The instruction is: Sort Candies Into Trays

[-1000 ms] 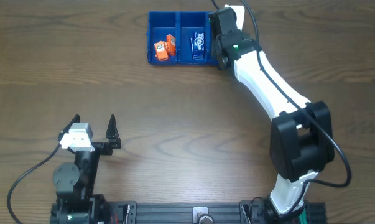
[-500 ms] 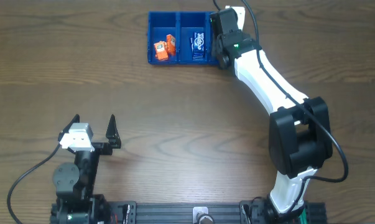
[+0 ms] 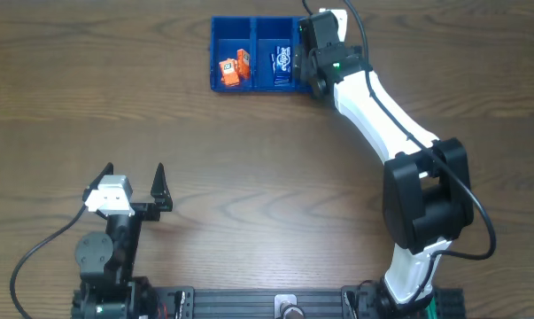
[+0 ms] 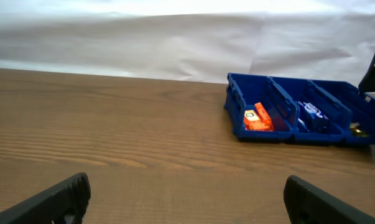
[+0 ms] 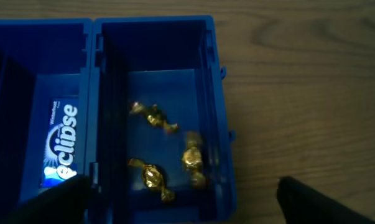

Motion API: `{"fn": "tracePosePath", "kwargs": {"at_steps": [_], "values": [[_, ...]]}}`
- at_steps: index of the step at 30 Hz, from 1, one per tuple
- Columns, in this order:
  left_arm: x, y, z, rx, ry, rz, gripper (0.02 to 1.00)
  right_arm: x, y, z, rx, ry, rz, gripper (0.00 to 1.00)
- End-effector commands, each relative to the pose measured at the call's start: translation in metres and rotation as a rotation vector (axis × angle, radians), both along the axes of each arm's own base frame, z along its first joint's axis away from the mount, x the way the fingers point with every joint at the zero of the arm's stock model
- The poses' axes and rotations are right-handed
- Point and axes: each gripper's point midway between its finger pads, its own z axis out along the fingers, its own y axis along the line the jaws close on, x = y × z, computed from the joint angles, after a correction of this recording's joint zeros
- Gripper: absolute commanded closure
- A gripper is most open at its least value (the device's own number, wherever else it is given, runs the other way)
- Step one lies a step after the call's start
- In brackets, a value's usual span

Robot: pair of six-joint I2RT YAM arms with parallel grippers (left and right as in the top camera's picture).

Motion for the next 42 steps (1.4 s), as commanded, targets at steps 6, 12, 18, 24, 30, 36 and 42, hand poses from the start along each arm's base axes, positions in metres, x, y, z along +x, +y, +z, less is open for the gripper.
{"fn": "tracePosePath", "kwargs": {"at_steps": [6,12,18,24,30,36,42], "values": [[-0.001,-0.003,-0.016,0.011,0.045,-0.019,0.02,-0.016,-0.031,0.083,0.02,-0.106,-0.013,0.001],[-0.001,-0.003,-0.016,0.011,0.045,-0.019,0.02,-0.082,-0.116,0.176,-0.042,-0.224,-0.087,0.001],[-0.001,-0.003,-0.016,0.011,0.045,-0.019,0.023,-0.181,-0.177,0.208,-0.084,-0.425,-0.205,0.001],[-0.001,-0.003,-0.016,0.011,0.046,-0.019,0.023,-0.246,-0.166,0.179,-0.063,-0.535,-0.131,0.001],[-0.001,-0.003,-0.016,0.011,0.045,-0.019,0.02,-0.269,-0.162,0.132,-0.044,-0.636,-0.113,0.001],[-0.001,-0.003,-0.016,0.011,0.045,-0.019,0.02,-0.272,-0.125,0.126,0.056,-0.83,0.087,0.003],[-0.001,-0.003,-0.016,0.011,0.046,-0.019,0.02,-0.276,-0.119,0.104,0.071,-0.836,0.123,0.001]]}}
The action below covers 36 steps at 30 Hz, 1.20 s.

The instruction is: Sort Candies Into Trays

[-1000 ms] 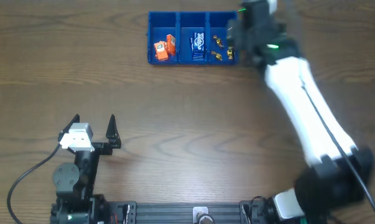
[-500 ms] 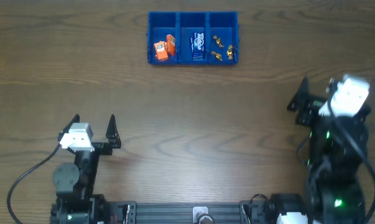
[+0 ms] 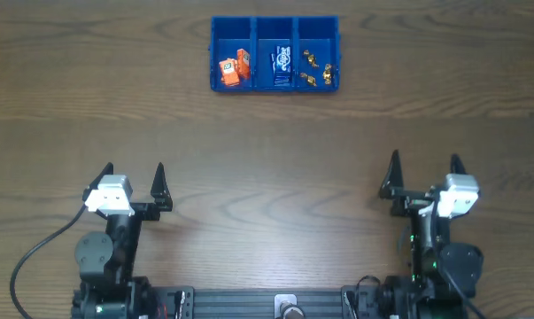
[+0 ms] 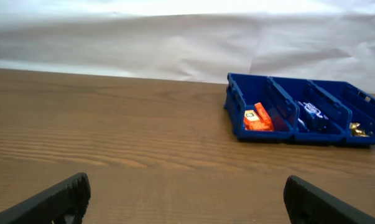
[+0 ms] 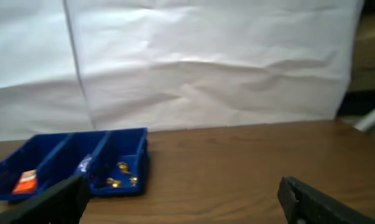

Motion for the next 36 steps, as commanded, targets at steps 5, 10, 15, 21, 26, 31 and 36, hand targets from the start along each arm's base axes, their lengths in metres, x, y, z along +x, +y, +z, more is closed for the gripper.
{"fn": "tracePosePath", "kwargs": {"at_steps": [5,10,15,21,26,31,36], "values": [[-0.001,-0.003,-0.016,0.011,0.045,-0.019,0.023,0.007,0.013,-0.047,-0.013,0.091,0.079,0.001],[-0.001,-0.003,-0.016,0.011,0.045,-0.019,0.02,0.012,0.011,-0.087,-0.011,0.174,0.064,0.001],[-0.001,-0.003,-0.016,0.011,0.046,-0.019,0.02,0.013,0.007,-0.089,-0.012,0.174,0.042,0.001],[-0.001,-0.003,-0.016,0.011,0.045,-0.019,0.02,0.013,0.007,-0.089,-0.012,0.173,0.043,0.001],[-0.001,-0.003,-0.016,0.011,0.045,-0.019,0.02,0.013,0.007,-0.089,-0.012,0.173,0.043,0.001],[-0.001,-0.003,-0.016,0.011,0.045,-0.019,0.023,0.013,0.007,-0.088,-0.018,0.172,0.043,0.001],[-0.001,-0.003,-0.016,0.011,0.045,-0.019,0.02,0.013,0.013,-0.089,-0.215,0.173,0.084,0.001]]}}
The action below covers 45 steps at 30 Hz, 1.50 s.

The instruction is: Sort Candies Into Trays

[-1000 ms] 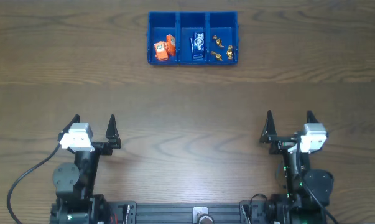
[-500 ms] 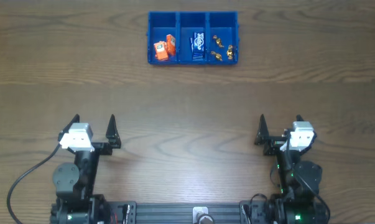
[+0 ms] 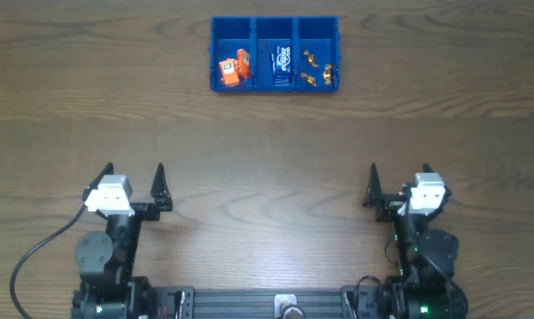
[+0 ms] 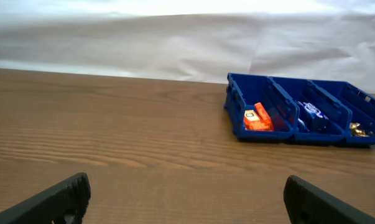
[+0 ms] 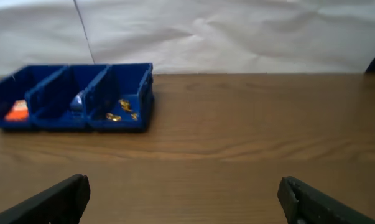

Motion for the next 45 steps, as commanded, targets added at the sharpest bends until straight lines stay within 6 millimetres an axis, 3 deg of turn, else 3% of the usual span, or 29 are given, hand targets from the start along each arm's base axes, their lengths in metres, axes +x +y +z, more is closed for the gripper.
{"fn": "tracePosePath", "kwargs": {"at_steps": [1,18,19,22,23,37,45], "values": [[-0.001,-0.003,-0.016,0.011,0.045,-0.019,0.02,0.0,0.004,0.0,-0.15,-0.009,0.045,0.001],[-0.001,-0.003,-0.016,0.011,0.045,-0.019,0.02,0.0,0.004,-0.001,-0.121,-0.006,0.041,0.001],[-0.001,-0.003,-0.016,0.011,0.045,-0.019,0.02,0.0,0.002,-0.001,-0.123,-0.005,0.029,0.001],[-0.001,-0.003,-0.016,0.011,0.045,-0.019,0.02,-0.002,-0.033,0.002,-0.149,-0.004,-0.175,0.001],[-0.001,-0.003,-0.016,0.011,0.045,-0.019,0.02,-0.003,-0.035,0.003,-0.149,-0.005,-0.182,0.001],[-0.001,-0.003,-0.016,0.011,0.045,-0.019,0.02,-0.002,-0.034,0.003,-0.149,-0.005,-0.18,0.001],[-0.001,-0.003,-0.016,0.011,0.045,-0.019,0.02,0.001,-0.014,0.009,-0.136,-0.041,-0.066,0.001]]}}
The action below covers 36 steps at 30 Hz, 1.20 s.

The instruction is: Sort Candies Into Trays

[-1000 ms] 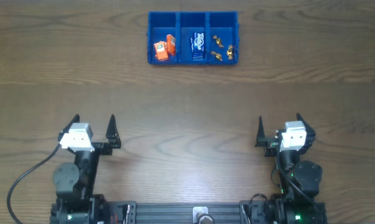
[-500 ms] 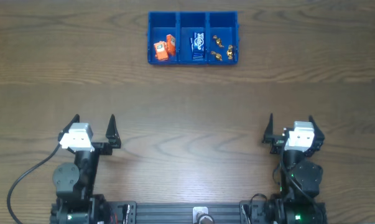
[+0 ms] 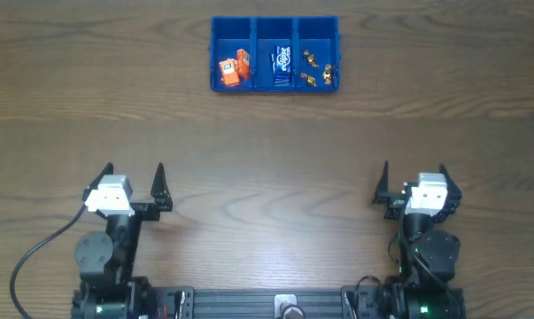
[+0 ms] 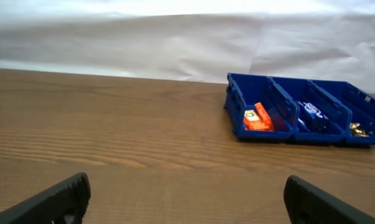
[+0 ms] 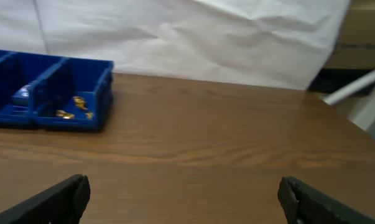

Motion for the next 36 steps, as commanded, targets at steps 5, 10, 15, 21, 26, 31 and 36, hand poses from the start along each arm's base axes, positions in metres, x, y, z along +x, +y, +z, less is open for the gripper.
{"fn": "tracePosePath", "kwargs": {"at_steps": [5,10,15,21,26,31,36], "values": [[-0.001,-0.003,-0.016,0.011,0.045,-0.019,0.02,0.003,0.017,0.0,0.001,-0.021,0.1,0.001],[-0.001,-0.003,-0.016,0.011,0.045,-0.019,0.02,0.005,0.016,-0.003,0.0,-0.035,0.094,0.001],[-0.001,-0.003,-0.016,0.011,0.045,-0.019,0.02,0.005,0.016,-0.003,0.0,-0.034,0.094,0.001],[-0.001,-0.003,-0.016,0.011,0.045,-0.019,0.02,0.005,0.019,-0.004,0.001,-0.034,0.112,0.001],[-0.001,-0.003,-0.016,0.011,0.045,-0.019,0.02,0.005,0.019,-0.004,0.001,-0.034,0.112,0.001],[-0.001,-0.003,-0.016,0.011,0.046,-0.019,0.02,0.005,0.019,-0.004,0.001,-0.034,0.112,0.001],[-0.001,-0.003,-0.016,0.011,0.046,-0.019,0.02,0.005,0.019,-0.004,0.001,-0.034,0.112,0.001]]}}
